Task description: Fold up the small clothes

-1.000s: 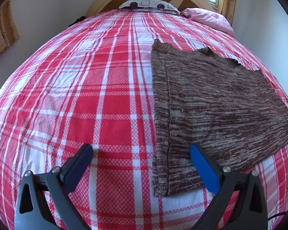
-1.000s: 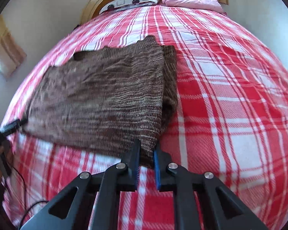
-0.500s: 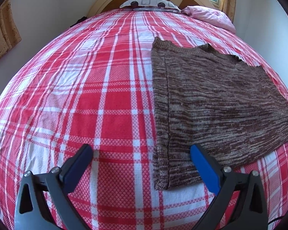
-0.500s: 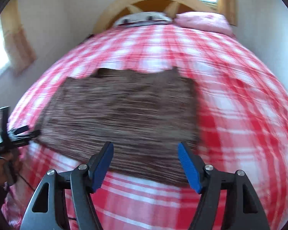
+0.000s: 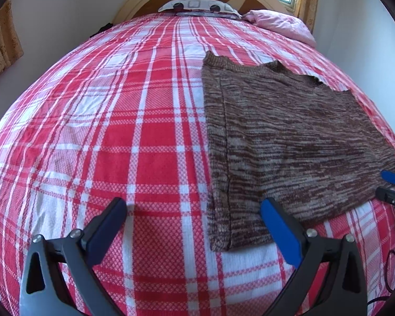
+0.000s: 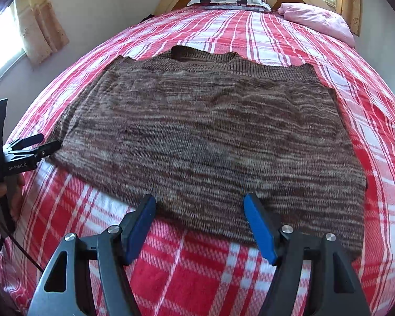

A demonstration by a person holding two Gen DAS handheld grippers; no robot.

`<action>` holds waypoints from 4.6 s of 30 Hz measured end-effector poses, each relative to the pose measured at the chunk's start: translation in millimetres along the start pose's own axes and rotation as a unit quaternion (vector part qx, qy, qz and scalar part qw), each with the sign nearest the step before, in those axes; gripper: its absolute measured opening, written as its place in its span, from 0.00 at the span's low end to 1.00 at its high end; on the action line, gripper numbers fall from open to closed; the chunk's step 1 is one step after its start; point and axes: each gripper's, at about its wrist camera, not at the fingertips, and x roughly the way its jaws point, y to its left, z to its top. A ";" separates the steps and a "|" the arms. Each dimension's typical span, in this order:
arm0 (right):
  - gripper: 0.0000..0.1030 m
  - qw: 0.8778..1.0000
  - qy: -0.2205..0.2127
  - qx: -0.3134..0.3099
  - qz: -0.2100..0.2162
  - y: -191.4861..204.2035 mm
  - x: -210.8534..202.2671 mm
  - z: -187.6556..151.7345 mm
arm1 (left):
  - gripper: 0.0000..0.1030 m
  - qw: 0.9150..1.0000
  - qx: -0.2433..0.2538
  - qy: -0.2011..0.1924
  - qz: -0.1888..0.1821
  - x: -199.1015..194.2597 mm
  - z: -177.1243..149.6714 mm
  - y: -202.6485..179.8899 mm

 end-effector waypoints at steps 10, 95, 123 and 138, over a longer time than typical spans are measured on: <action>0.68 0.987 -0.091 -0.132 -0.023 88.9 -37.0 12.6 | 1.00 0.997 -0.063 -0.045 -0.003 -39.3 -6.7 68.3; 0.05 0.960 -0.175 -0.217 -0.017 197.6 -6.1 31.6 | 0.08 0.959 -0.038 -0.002 -0.280 62.6 159.2 9.5; 0.04 0.977 -0.208 -0.044 -0.021 26.0 -70.0 31.3 | 0.08 0.947 -0.008 0.000 -0.320 58.6 179.9 -125.2; 0.04 0.985 -0.143 0.096 -0.011 -96.5 -51.8 -23.4 | 0.09 0.943 0.081 0.055 -0.318 102.5 161.7 -264.0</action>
